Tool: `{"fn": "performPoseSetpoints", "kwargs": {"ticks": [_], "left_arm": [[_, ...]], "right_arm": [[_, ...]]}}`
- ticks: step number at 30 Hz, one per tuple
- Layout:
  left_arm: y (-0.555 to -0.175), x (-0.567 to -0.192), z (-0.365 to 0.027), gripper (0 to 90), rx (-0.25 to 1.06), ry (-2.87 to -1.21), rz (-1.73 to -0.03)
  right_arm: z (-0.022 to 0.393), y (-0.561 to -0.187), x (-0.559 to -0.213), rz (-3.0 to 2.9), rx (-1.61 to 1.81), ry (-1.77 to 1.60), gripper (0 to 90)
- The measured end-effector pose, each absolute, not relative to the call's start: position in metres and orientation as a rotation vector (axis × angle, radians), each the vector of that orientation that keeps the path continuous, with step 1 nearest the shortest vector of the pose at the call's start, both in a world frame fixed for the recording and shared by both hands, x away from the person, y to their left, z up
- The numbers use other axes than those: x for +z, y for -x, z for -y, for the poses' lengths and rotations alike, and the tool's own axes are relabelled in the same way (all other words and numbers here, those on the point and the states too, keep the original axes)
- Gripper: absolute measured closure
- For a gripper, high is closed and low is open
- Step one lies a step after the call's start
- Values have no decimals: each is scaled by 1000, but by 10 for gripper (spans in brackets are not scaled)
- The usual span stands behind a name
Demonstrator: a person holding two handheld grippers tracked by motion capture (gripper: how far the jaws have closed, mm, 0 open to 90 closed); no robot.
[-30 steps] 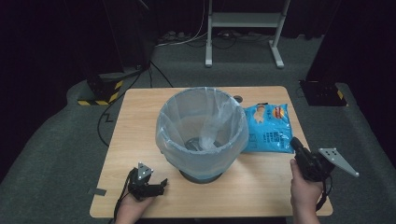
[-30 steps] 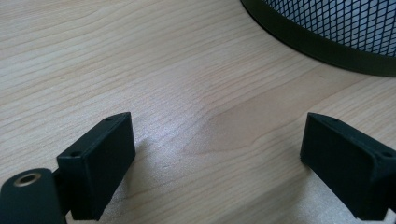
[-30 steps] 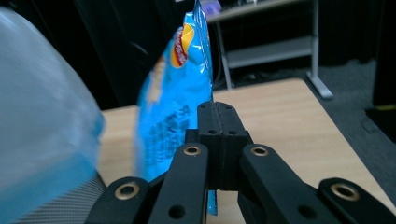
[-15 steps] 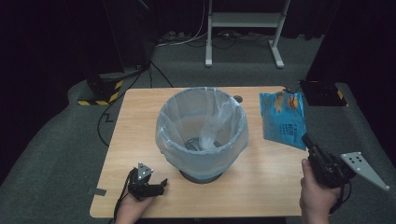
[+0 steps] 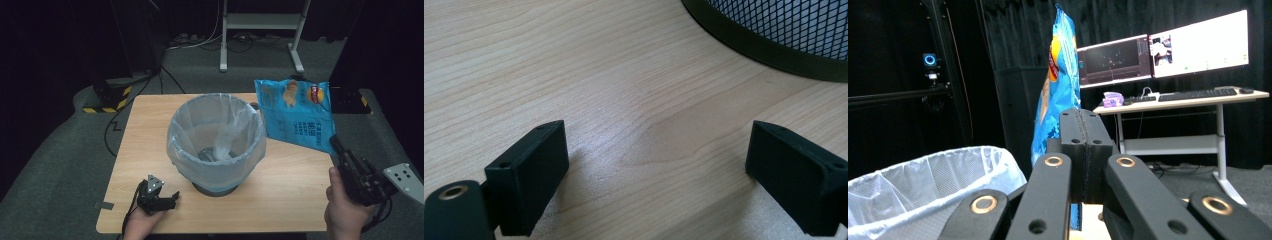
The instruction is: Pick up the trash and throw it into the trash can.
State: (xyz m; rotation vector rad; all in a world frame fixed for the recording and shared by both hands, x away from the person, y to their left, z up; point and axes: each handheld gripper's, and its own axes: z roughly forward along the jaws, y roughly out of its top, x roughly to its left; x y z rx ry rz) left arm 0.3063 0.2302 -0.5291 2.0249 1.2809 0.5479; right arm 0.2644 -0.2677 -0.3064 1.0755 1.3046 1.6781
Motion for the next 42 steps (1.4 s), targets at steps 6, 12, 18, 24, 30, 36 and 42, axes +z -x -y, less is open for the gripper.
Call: {"fn": "performPoseSetpoints", "kwargs": {"ticks": [6, 12, 18, 24, 30, 36, 42], "left_arm": [[-306, -529, -230, 100, 547, -2025, -1280], [-306, -529, -230, 100, 548, -2025, -1281], [-306, -529, -230, 100, 548, -2025, -1281], [-306, -529, -230, 100, 548, -2026, -1281], [-306, -529, -230, 100, 548, -2026, -1280], [-306, -529, -230, 100, 545, -2027, -1280], [-306, -529, -230, 99, 545, -2027, -1280]], "right_arm": [[259, -267, -301, -1297, 1689, -1049, 900], [251, -264, -290, -1281, 1698, -1001, 900], [244, -256, -271, -1250, 1738, -926, 900], [235, -248, -257, -1223, 1789, -859, 900], [226, -239, -250, -1205, 1830, -799, 900], [215, -236, -251, -1246, 1847, -771, 900], [209, -234, -258, -1289, 1857, -768, 900]]}}
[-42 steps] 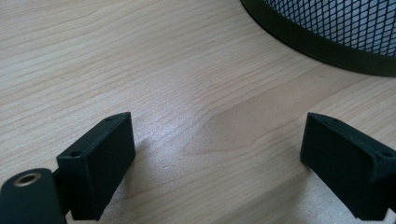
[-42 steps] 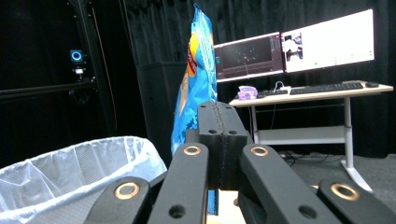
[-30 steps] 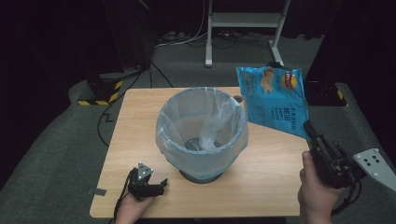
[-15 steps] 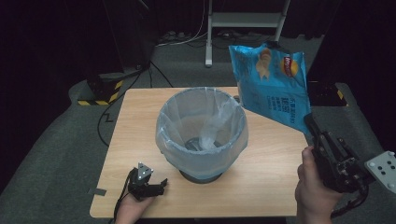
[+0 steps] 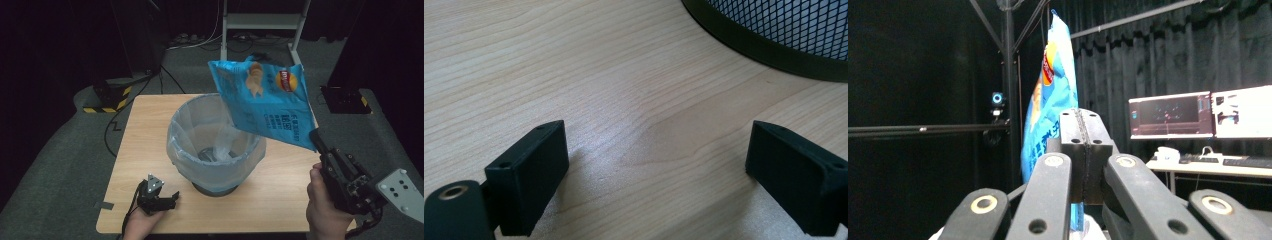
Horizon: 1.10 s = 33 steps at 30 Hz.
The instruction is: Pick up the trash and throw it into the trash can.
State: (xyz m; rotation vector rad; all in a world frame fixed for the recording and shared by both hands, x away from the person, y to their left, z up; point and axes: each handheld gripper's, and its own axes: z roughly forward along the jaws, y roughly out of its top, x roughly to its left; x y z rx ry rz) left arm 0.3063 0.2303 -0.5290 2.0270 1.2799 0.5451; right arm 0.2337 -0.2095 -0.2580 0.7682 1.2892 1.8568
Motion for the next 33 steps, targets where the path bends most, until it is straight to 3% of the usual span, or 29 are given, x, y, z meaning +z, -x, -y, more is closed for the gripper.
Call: {"fn": "performPoseSetpoints", "kwargs": {"ticks": [20, 25, 33], "left_arm": [[-306, -529, -230, 100, 548, -2025, -1280], [-306, -529, -230, 100, 548, -2026, -1281], [-306, -529, -230, 100, 547, -2026, -1280]], "right_arm": [[205, -238, -267, -1390, 1853, -789, 899], [201, -242, -265, -1397, 1861, -804, 826], [194, -248, -266, -1424, 1845, -805, 812]]}}
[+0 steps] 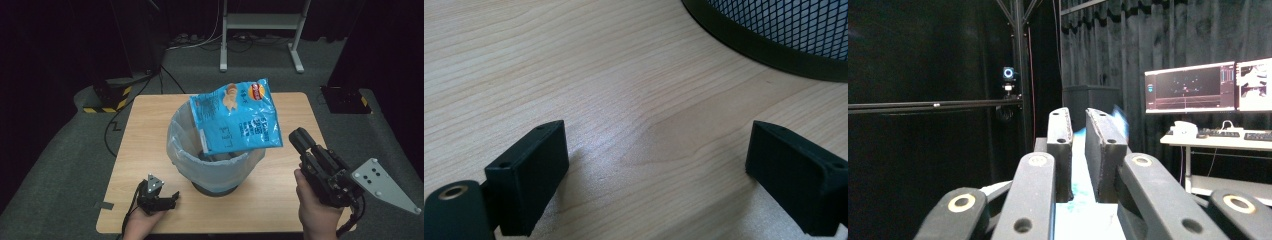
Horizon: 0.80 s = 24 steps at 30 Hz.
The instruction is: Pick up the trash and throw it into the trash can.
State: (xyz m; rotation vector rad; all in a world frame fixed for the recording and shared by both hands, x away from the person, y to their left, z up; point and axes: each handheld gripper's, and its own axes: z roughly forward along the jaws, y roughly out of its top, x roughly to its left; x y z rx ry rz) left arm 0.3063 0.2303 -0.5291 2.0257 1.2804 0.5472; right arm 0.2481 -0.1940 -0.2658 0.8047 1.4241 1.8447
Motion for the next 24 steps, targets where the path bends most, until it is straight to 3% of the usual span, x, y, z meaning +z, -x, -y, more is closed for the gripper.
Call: {"fn": "performPoseSetpoints", "kwargs": {"ticks": [7, 16, 19, 22, 23, 24], "left_arm": [[-306, -529, -230, 100, 547, -2025, -1281], [-306, -529, -230, 99, 547, -2026, -1280], [-306, -529, -230, 99, 547, -2026, -1280], [-306, -529, -230, 100, 547, -2026, -1281], [-306, -529, -230, 100, 547, -2025, -1281], [-306, -529, -230, 99, 547, -2025, -1281]], "right_arm": [[190, -254, -283, -1440, 1734, -888, 653], [199, -274, -323, -1470, 1662, -1069, 638], [201, -284, -331, -1465, 1699, -1130, 661], [200, -292, -338, -1487, 1745, -1162, 790], [200, -292, -338, -1487, 1745, -1162, 790], [197, -293, -339, -1496, 1745, -1161, 872]]}}
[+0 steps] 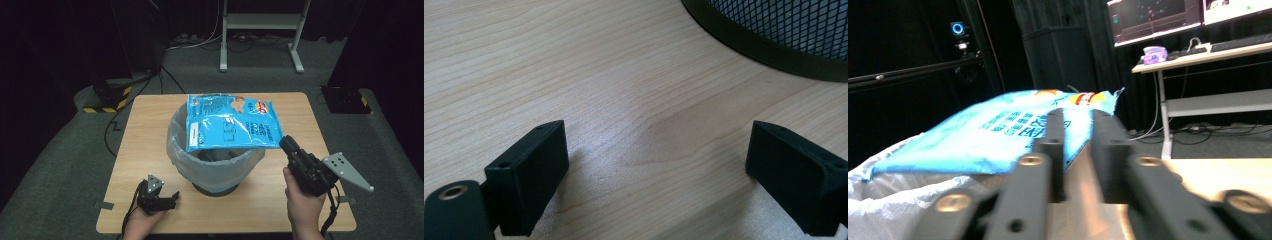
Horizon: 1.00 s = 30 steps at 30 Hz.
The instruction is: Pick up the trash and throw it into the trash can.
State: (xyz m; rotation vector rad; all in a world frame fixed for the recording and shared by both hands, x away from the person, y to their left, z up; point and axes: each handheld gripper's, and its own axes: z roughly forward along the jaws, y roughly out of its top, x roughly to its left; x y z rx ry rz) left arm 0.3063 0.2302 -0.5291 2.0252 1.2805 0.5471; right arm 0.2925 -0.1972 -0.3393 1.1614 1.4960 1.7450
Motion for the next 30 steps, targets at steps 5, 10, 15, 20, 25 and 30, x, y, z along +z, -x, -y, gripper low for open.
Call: {"fn": "performPoseSetpoints", "kwargs": {"ticks": [5, 10, 15, 20, 25, 30], "left_arm": [[-306, -529, -230, 99, 545, -2025, -1280], [-306, -529, -230, 99, 546, -2025, -1280], [-306, -529, -230, 99, 547, -2026, -1280], [-306, -529, -230, 99, 547, -2026, -1280], [-306, -529, -231, 99, 545, -2027, -1276], [-306, -529, -231, 99, 545, -2028, -1275]], "right_arm": [[195, -289, -338, -1474, 1724, -1126, 900], [206, -287, -315, -1418, 1712, -1083, 900], [206, -286, -292, -1395, 1694, -1019, 900], [192, -288, -273, -1405, 1685, -952, 895], [178, -291, -273, -1432, 1688, -931, 786], [169, -294, -276, -1471, 1692, -925, 741]]}}
